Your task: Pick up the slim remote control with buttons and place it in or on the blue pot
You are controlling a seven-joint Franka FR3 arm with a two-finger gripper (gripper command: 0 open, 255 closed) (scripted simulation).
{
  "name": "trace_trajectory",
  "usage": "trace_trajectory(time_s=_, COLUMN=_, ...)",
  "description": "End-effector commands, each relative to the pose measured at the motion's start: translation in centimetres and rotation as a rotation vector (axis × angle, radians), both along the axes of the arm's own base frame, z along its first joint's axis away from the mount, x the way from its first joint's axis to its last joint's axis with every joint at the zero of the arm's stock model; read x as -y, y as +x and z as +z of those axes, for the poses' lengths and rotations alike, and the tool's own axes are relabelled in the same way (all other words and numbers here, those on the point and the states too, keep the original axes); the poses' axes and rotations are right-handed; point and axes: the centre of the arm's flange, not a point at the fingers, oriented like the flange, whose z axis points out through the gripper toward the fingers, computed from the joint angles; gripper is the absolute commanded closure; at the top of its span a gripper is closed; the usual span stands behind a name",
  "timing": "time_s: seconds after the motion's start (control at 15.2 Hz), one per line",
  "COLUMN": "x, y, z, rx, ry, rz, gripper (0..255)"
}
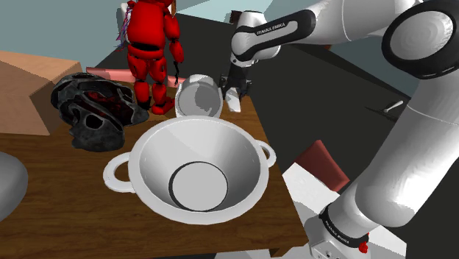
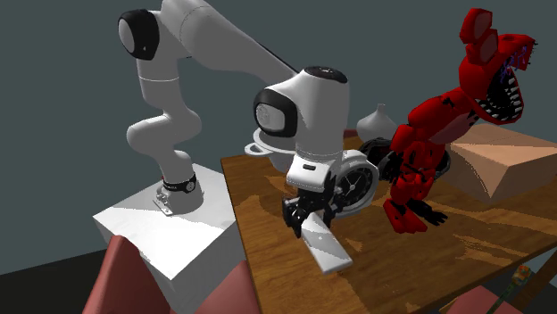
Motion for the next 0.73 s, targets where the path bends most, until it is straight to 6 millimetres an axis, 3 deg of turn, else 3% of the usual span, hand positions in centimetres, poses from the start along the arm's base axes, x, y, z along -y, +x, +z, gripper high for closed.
trace_trajectory(time_s=0.0, x=0.0, y=-0.1, z=1.1, rx=0.0, ry=0.0, rz=0.0, gripper=255)
trace_trajectory(time_s=0.66, x=0.0, y=-0.1, z=6.4, rx=0.0, ry=0.0, rz=0.0, gripper=255)
